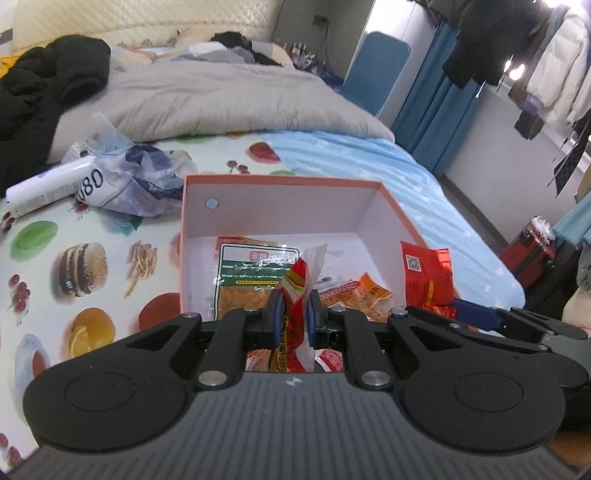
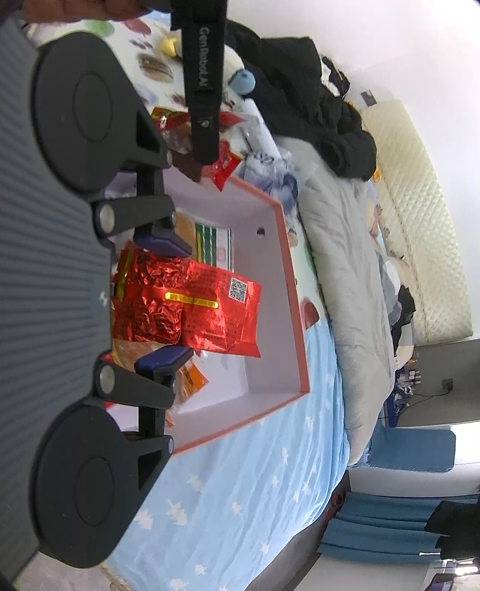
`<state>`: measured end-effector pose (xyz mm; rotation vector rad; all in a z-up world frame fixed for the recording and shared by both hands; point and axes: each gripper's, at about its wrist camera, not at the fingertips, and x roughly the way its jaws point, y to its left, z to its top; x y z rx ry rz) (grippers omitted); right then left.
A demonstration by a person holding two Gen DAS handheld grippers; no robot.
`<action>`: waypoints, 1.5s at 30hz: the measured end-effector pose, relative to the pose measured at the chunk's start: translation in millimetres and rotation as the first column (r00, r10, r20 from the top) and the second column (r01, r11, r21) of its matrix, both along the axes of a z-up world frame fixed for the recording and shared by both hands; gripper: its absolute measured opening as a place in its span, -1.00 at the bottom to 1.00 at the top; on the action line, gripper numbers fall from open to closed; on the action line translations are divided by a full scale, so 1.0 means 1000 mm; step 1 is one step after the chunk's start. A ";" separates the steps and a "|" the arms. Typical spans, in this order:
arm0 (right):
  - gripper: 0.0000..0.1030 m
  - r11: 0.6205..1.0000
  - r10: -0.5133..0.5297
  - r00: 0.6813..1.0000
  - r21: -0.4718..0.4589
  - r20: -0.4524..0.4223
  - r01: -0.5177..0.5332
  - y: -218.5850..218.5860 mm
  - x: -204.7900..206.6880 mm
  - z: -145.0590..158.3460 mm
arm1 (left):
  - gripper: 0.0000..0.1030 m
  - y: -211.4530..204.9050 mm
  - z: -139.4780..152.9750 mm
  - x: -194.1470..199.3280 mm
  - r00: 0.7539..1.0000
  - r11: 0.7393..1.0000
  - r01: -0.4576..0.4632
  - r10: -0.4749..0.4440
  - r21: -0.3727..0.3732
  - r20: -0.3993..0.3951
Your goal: Organize snacks
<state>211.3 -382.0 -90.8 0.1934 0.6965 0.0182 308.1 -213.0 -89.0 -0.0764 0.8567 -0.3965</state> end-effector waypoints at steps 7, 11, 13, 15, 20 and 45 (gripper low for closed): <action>0.08 1.000 0.002 0.999 0.004 -0.038 -0.001 -0.009 0.027 -0.021 | -0.69 -0.002 -0.015 0.028 0.999 1.000 0.015 -0.016 -0.010 -0.036; 0.10 1.000 -0.009 0.999 0.010 -0.047 0.010 -0.009 0.033 -0.024 | -0.12 0.000 -0.012 0.028 0.999 1.000 0.007 -0.006 0.022 -0.039; 0.15 1.000 -0.015 0.998 0.016 -0.057 0.016 -0.010 0.034 -0.023 | 0.29 0.003 -0.006 0.025 1.000 1.000 -0.003 0.004 0.026 -0.031; 0.45 1.000 -0.021 0.998 0.014 -0.057 0.022 -0.010 0.031 -0.019 | 0.34 0.008 0.003 0.019 1.000 1.000 -0.005 0.005 0.019 0.001; 0.47 0.999 -0.034 0.999 0.012 -0.028 0.035 -0.008 0.017 -0.004 | 0.42 0.018 0.029 -0.002 0.999 1.000 -0.010 0.009 0.018 0.051; 0.47 0.999 -0.052 0.964 0.022 0.259 0.048 0.035 -0.146 0.113 | 0.45 0.080 0.149 -0.208 0.952 0.998 -0.002 0.021 -0.061 0.305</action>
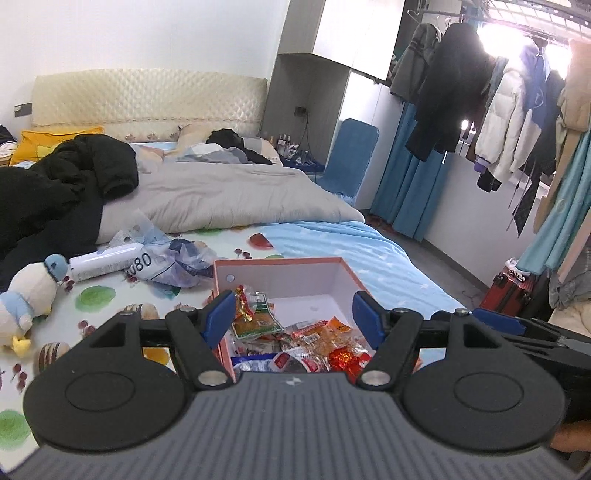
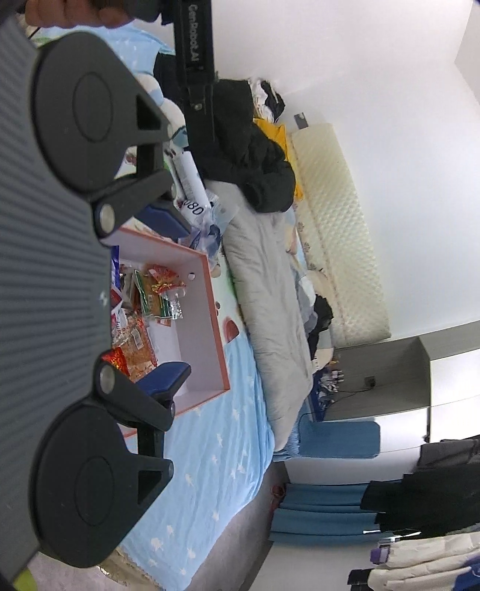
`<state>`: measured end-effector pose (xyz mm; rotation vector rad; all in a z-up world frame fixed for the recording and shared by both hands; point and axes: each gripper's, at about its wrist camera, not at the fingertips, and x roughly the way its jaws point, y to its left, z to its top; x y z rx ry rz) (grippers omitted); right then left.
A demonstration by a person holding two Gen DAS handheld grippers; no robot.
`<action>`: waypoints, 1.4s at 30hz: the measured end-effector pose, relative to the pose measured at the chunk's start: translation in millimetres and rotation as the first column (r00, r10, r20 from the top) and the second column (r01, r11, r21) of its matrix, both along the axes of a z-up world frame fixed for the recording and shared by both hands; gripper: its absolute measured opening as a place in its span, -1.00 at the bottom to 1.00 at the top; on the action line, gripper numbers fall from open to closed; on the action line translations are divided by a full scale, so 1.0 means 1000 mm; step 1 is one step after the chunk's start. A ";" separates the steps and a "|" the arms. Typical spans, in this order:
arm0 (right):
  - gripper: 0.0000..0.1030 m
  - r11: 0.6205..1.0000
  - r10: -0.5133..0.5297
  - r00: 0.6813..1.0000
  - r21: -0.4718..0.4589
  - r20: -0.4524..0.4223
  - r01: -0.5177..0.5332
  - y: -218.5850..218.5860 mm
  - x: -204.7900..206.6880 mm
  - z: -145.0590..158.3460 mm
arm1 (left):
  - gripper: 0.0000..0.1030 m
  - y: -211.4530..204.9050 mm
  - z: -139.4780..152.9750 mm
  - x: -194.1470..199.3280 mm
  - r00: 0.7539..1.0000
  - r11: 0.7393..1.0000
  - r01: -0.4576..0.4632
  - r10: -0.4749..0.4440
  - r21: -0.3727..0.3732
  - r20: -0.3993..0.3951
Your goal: Organize snacks
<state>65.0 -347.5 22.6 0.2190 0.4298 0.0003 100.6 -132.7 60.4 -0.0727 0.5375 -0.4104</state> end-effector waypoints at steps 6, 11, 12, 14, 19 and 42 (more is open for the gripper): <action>0.47 1.000 0.000 1.000 -0.002 0.009 0.000 0.012 -0.030 0.000 | 0.45 0.012 -0.003 -0.039 1.000 1.000 -0.018 0.017 0.013 0.008; 0.47 1.000 0.005 1.000 -0.010 0.003 -0.005 0.020 -0.048 -0.006 | 0.45 0.020 -0.004 -0.060 0.999 0.999 -0.038 0.037 0.020 0.015; 0.47 1.000 0.006 1.000 -0.010 0.002 -0.006 0.022 -0.051 -0.008 | 0.45 0.022 -0.005 -0.063 0.999 0.999 -0.041 0.040 0.021 0.016; 0.47 1.000 0.010 1.000 -0.004 -0.016 -0.010 0.024 -0.054 -0.013 | 0.45 0.023 -0.006 -0.067 0.999 0.999 -0.049 0.049 0.023 0.018; 0.47 1.000 0.018 1.000 -0.018 -0.026 -0.019 0.031 -0.058 -0.019 | 0.45 0.025 -0.010 -0.070 0.998 0.998 -0.064 0.064 0.028 0.013; 0.47 1.000 0.004 1.000 -0.019 -0.014 -0.004 0.032 -0.062 -0.018 | 0.45 0.024 -0.015 -0.063 0.999 0.998 -0.052 0.052 0.024 -0.011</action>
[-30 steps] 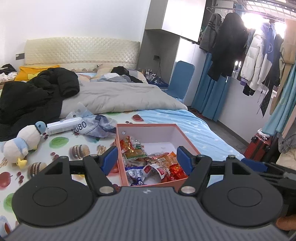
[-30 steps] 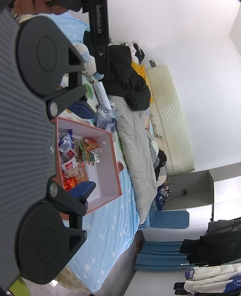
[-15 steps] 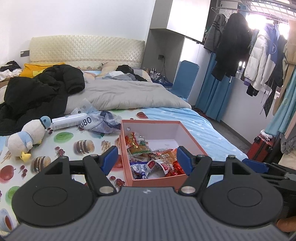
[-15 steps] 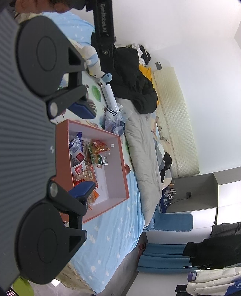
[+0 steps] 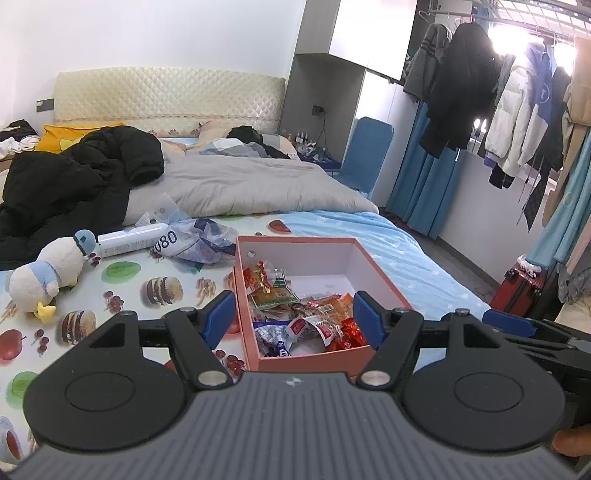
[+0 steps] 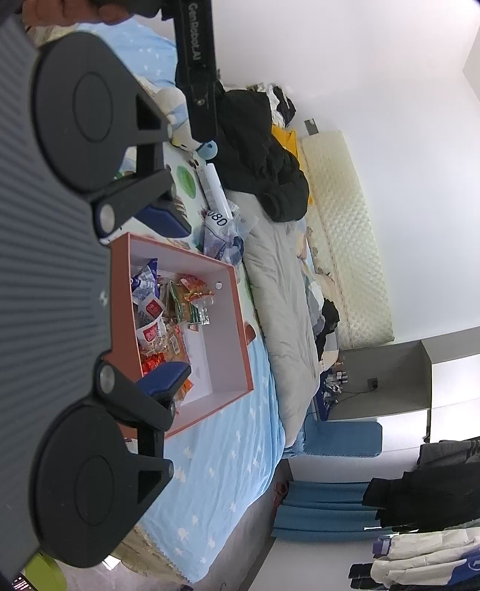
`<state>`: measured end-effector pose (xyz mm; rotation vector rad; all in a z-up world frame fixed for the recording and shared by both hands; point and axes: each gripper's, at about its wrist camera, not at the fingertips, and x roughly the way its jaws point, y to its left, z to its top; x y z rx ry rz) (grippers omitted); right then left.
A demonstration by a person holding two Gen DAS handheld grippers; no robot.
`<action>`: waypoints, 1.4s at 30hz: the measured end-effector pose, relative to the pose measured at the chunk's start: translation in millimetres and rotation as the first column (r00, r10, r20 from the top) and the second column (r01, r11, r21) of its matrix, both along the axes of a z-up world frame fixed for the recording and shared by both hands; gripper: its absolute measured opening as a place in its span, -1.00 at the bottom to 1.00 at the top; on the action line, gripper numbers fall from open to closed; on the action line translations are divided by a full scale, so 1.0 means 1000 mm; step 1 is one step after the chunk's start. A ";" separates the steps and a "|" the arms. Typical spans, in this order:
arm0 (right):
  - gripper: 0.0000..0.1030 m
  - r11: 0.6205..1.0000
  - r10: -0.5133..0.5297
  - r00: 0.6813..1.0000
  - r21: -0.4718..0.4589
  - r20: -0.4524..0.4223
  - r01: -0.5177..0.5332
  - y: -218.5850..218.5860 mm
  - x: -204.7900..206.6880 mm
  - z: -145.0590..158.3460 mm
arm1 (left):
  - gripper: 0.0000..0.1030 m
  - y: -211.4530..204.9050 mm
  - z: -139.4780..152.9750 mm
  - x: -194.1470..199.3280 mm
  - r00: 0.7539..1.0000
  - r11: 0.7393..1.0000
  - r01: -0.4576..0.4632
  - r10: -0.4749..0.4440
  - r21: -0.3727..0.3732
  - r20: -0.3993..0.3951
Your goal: Organize snacks
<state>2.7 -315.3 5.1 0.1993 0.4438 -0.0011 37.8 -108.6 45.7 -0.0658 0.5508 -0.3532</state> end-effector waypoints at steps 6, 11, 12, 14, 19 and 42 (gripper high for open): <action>0.47 1.000 -0.004 1.000 0.005 -0.002 0.004 -0.004 0.005 -0.005 | 0.45 -0.008 -0.007 0.016 1.000 1.000 -0.014 0.015 0.014 -0.024; 0.47 1.000 -0.018 1.000 0.010 0.000 0.018 -0.009 0.011 -0.009 | 0.45 -0.014 -0.019 0.028 0.999 0.999 -0.030 0.031 0.016 -0.043; 0.47 1.000 -0.021 1.000 0.011 -0.001 0.021 -0.010 0.013 -0.010 | 0.45 -0.015 -0.022 0.031 0.998 0.999 -0.028 0.029 0.015 -0.049; 0.47 1.000 -0.024 1.000 0.012 0.000 0.024 -0.013 0.016 -0.012 | 0.45 -0.017 -0.027 0.035 0.998 0.999 -0.026 0.027 0.020 -0.055; 0.47 0.999 -0.032 0.999 0.010 -0.008 0.032 -0.020 0.021 -0.020 | 0.45 -0.022 -0.037 0.041 0.997 0.999 -0.032 0.034 0.035 -0.066; 1.00 0.999 -0.051 0.999 0.017 -0.013 0.051 -0.030 0.025 -0.029 | 0.98 -0.025 -0.045 0.047 0.995 0.997 -0.048 0.053 0.059 -0.088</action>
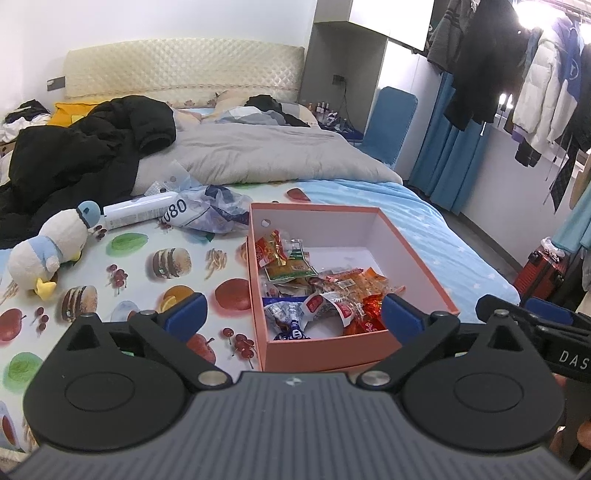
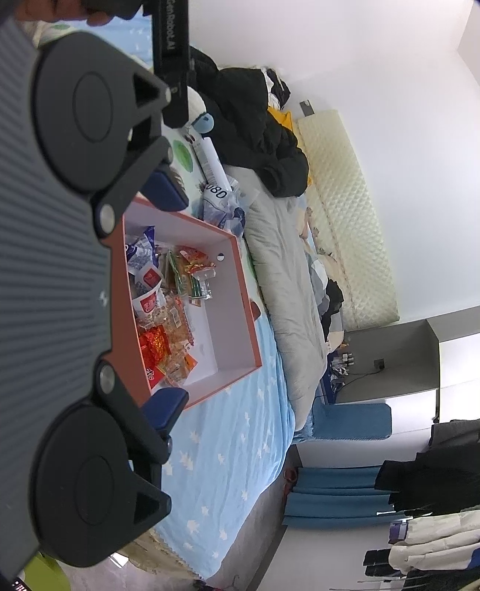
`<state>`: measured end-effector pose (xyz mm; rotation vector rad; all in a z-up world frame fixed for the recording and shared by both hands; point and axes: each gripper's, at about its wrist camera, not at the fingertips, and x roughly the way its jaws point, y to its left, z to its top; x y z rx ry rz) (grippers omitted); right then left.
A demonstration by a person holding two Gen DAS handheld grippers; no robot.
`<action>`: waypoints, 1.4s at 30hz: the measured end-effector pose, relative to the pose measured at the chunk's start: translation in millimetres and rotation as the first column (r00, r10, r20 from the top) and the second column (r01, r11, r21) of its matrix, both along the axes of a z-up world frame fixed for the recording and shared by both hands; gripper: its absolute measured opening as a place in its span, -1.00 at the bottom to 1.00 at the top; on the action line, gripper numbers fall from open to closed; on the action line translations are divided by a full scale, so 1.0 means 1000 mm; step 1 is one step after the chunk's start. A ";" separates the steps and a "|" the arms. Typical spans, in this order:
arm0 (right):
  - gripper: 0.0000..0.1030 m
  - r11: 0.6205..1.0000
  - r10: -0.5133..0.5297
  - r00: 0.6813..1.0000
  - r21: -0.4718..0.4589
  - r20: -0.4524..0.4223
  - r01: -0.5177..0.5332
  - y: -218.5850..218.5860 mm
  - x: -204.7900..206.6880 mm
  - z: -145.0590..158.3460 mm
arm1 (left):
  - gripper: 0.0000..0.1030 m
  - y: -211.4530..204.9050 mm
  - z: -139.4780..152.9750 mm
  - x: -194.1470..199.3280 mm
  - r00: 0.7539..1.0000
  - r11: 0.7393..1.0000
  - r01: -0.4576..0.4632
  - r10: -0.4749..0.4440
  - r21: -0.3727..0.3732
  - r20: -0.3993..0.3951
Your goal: Organize snacks
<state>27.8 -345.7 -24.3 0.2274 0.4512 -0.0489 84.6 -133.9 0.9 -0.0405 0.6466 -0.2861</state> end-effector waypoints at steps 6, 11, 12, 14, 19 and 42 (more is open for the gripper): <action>1.00 1.000 0.008 1.000 -0.004 -0.003 -0.008 0.002 -0.001 0.001 | 0.98 0.002 0.000 -0.001 1.000 1.000 -0.009 0.009 0.001 -0.023; 1.00 1.000 0.005 1.000 -0.005 0.003 -0.005 0.001 -0.001 0.002 | 0.98 0.001 0.001 -0.004 1.000 1.000 -0.014 0.014 0.005 -0.016; 1.00 1.000 0.004 1.000 -0.006 0.003 -0.004 0.001 -0.001 0.002 | 0.98 0.001 0.002 -0.005 1.000 1.000 -0.011 0.011 0.001 -0.015; 1.00 1.000 0.004 1.000 -0.006 0.004 -0.004 0.001 -0.001 0.002 | 0.98 0.002 0.002 -0.006 1.000 1.000 -0.008 0.008 -0.012 -0.013; 1.00 1.000 0.008 1.000 -0.008 0.004 -0.008 0.001 -0.001 0.002 | 0.98 0.004 0.004 -0.007 1.000 0.999 -0.016 0.016 -0.035 -0.010; 1.00 1.000 0.011 1.000 -0.011 0.006 -0.011 0.006 0.000 0.004 | 0.98 0.006 0.010 -0.009 1.000 0.999 -0.028 0.028 -0.018 -0.001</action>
